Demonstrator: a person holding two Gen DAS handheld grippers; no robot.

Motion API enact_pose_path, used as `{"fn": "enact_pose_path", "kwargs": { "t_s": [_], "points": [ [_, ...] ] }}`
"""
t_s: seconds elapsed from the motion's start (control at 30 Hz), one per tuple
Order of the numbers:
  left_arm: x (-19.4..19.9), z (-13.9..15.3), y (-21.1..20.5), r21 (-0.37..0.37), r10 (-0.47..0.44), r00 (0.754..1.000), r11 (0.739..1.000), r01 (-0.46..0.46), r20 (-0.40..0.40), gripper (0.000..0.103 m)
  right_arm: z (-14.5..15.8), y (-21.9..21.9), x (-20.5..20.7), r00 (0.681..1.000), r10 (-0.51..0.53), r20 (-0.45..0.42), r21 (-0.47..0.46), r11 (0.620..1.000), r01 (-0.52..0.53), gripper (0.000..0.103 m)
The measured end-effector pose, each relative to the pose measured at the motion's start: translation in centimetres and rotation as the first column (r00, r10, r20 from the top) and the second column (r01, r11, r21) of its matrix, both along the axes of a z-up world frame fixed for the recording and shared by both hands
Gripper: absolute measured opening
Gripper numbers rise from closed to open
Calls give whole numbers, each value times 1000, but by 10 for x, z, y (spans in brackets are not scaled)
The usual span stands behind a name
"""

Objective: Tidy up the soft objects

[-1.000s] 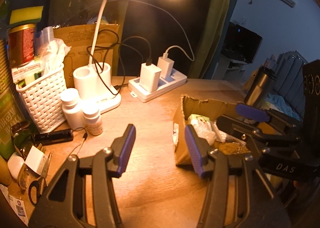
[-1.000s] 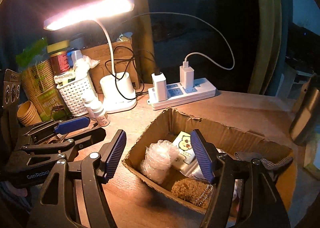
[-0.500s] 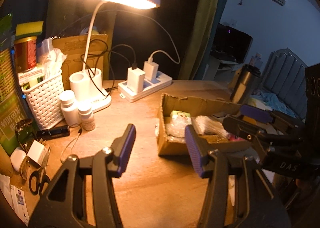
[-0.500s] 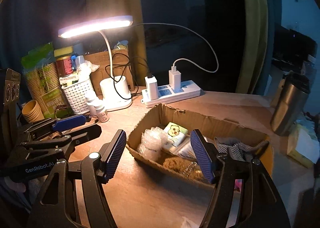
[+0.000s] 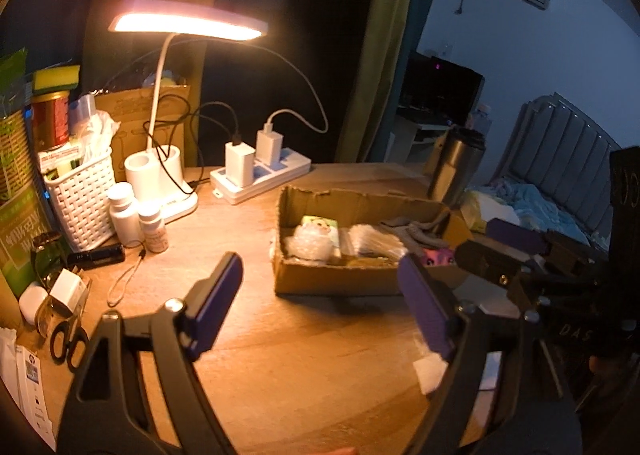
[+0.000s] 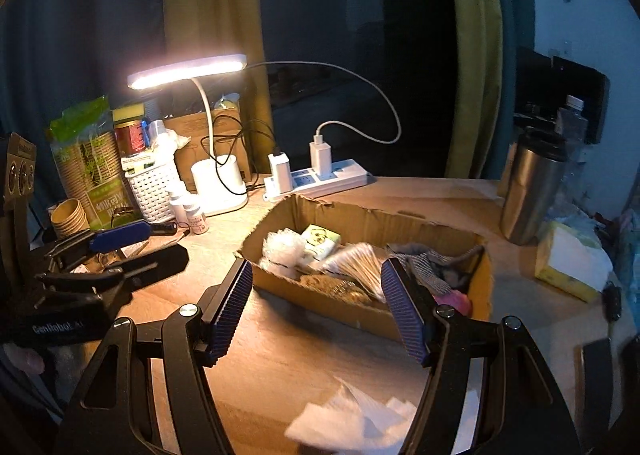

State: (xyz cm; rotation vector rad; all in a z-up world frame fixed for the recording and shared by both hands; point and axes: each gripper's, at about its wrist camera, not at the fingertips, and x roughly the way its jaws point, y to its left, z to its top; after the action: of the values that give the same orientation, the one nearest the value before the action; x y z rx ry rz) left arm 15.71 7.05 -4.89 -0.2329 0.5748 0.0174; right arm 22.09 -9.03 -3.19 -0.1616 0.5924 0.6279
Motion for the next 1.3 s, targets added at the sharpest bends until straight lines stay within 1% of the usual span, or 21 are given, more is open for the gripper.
{"fn": "enact_pose_path", "kwargs": {
  "t_s": [0.33,0.47,0.7,0.97,1.1,1.3],
  "points": [
    [-12,2,-32,31,-38,999,999,38,-8,81,-5,-48,-17,998,-66,-6,17,998,66,70],
    [-12,-2,-44,36,-54,998,998,55,-21,81,-12,-67,-22,996,-93,-16,22,995,93,70],
    [-13,-13,-63,39,-81,996,996,83,-48,81,-34,-91,-26,990,-128,-53,6,992,128,70],
    [-16,-36,-76,36,-110,990,993,113,-91,81,-61,-101,-36,984,-145,-103,-7,989,145,70],
    [-18,-47,-78,35,-123,986,991,128,-113,81,-74,-98,-40,981,-144,-128,-19,990,143,70],
    [-20,-57,-73,24,-129,984,991,133,-127,81,-87,-88,-41,980,-130,-153,-32,991,127,70]
  ]
}}
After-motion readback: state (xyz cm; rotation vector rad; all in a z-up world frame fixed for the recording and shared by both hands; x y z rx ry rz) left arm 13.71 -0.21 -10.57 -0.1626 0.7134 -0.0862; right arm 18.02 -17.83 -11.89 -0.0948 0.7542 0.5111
